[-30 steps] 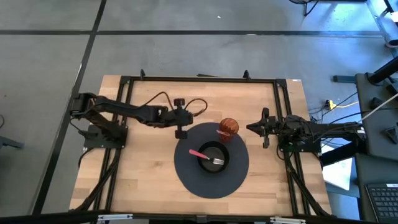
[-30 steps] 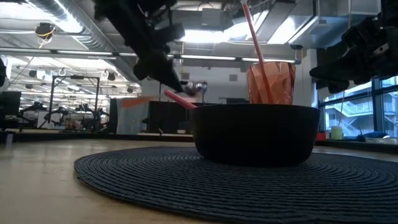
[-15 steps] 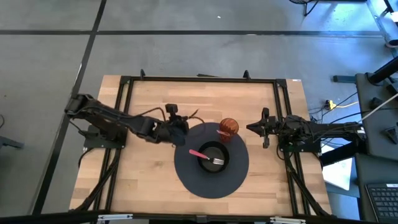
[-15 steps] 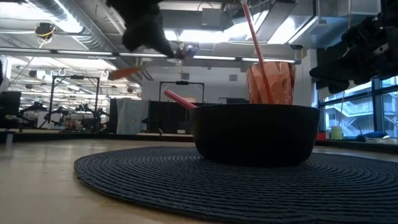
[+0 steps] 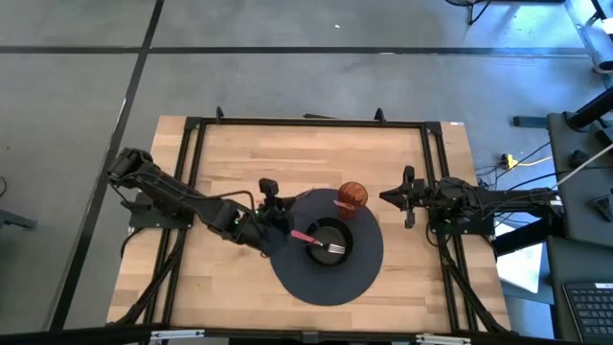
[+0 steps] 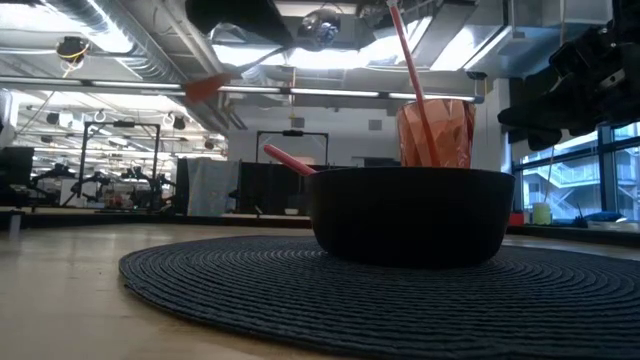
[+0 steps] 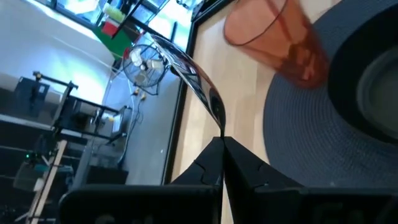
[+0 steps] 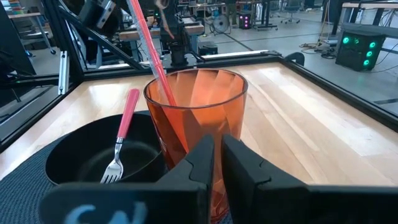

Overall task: Pick & Place Utensil
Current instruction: Put the orange spoon into the black bowl, then return to Home position

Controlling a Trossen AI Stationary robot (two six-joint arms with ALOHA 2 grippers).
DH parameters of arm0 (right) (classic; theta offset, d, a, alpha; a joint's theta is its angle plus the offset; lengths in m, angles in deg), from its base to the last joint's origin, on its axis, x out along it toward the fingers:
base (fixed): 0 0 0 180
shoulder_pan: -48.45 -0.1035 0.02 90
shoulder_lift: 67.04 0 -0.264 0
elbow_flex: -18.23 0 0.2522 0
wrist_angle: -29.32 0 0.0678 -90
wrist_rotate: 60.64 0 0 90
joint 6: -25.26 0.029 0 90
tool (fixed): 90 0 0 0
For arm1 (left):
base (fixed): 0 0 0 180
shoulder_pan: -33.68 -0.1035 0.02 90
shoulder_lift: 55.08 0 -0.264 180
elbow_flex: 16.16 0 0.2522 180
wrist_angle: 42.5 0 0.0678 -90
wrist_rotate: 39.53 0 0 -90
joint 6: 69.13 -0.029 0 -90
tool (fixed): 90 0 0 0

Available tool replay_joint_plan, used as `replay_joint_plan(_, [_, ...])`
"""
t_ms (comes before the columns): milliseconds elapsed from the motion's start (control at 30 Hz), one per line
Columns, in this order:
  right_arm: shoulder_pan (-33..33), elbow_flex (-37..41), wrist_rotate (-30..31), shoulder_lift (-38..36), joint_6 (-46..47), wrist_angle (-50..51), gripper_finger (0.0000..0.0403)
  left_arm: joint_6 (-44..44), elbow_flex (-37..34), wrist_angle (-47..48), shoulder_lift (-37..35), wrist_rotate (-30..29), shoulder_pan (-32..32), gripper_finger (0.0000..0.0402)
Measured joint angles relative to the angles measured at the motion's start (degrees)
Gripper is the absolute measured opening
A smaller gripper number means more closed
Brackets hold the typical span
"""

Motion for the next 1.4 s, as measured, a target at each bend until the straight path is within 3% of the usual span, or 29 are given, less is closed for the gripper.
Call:
replay_joint_plan(467, [0.00, 0.00, -0.15, -0.01, -0.17, 0.07, 0.0031, 1.84, 8.88, 8.07, 8.80, 0.56, 0.63, 0.0002])
replay_joint_plan(1100, [0.00, 0.00, 0.22, 0.00, -4.82, 0.07, 0.0031, 6.28, 8.94, 6.27, 9.19, 1.68, 2.39, 0.0001])
replay_joint_plan(1267, [0.00, 0.00, 0.48, 0.00, -5.27, 0.04, 0.0031, 11.53, 8.86, 9.77, 9.93, 1.11, 1.83, 0.0001])
replay_joint_plan(1400, [0.00, 0.00, 0.46, 0.00, -5.28, 0.04, 0.0031, 13.51, 8.59, 11.12, 10.36, 4.95, -0.22, 0.0003])
